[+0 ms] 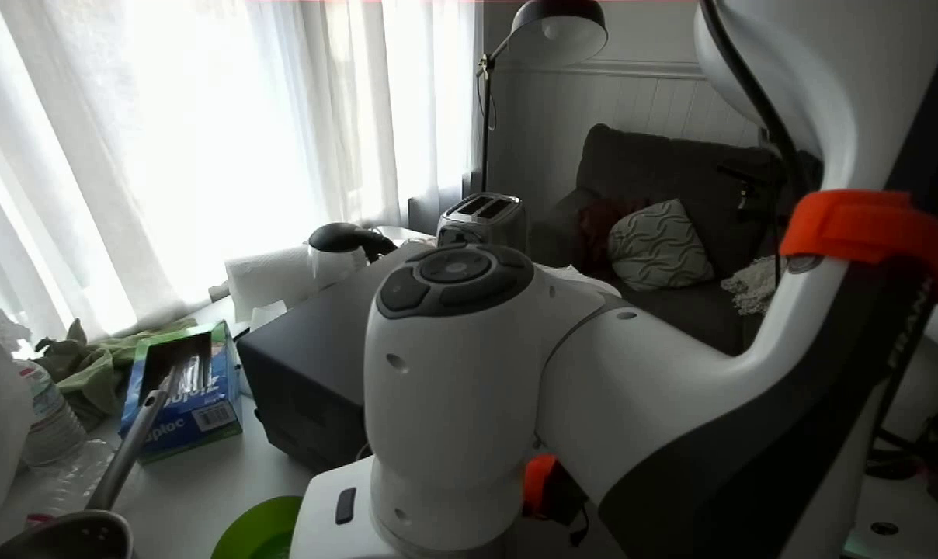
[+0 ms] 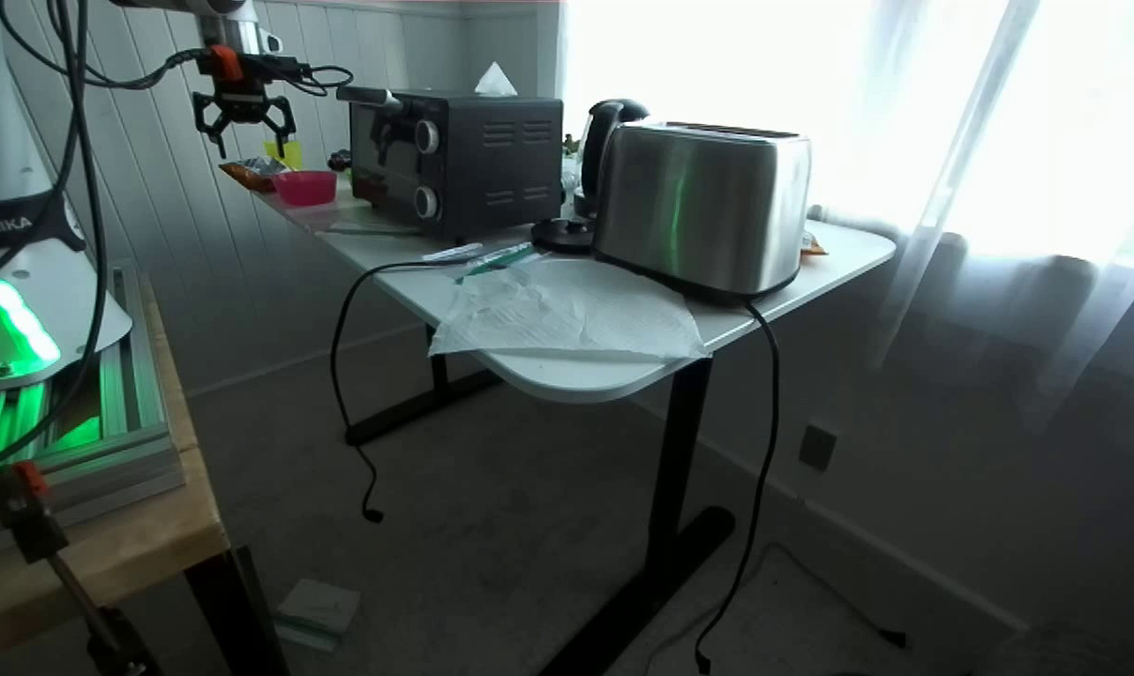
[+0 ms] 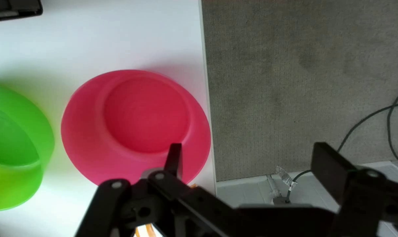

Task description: Stack the two bowls together then put the yellow cup inside the stacked bowls and place them on top of the toaster oven

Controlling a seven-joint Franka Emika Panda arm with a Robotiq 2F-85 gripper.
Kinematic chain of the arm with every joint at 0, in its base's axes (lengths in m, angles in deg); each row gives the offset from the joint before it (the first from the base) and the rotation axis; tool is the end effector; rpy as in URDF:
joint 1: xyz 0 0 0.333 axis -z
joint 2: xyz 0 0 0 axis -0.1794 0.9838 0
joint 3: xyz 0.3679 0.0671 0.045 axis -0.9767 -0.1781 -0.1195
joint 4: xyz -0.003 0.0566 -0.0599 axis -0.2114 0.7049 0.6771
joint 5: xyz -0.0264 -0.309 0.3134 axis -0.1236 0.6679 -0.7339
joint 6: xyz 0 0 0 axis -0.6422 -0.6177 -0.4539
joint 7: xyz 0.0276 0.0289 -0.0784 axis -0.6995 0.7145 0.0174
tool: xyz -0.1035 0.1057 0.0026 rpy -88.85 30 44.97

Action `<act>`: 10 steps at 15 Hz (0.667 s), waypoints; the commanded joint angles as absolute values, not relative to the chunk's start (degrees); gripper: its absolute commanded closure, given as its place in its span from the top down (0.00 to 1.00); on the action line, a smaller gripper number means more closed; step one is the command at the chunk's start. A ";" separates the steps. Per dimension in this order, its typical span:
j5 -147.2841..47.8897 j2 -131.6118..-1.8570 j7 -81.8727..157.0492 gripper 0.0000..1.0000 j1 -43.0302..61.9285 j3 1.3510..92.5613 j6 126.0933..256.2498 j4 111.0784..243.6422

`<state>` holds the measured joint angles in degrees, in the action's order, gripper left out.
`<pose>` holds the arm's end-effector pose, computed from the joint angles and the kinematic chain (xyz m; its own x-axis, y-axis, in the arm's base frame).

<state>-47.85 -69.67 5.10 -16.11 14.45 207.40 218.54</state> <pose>0.3247 0.4716 0.2355 0.0700 0.9907 0.1164 0.9975 -0.0692 -0.0109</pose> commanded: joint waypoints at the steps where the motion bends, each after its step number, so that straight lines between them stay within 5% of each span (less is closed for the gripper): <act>1: -44.59 -66.22 10.63 1.00 -16.75 15.37 209.19 216.65; 3: -43.49 -65.05 13.27 1.00 -17.01 15.94 209.26 215.97; 5: -42.90 -64.02 14.73 0.72 -17.02 16.22 209.73 215.33; 10: -42.54 -61.24 16.01 0.36 -17.01 16.71 211.04 213.77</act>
<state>-44.22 -63.77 13.59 -16.19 15.90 209.45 215.23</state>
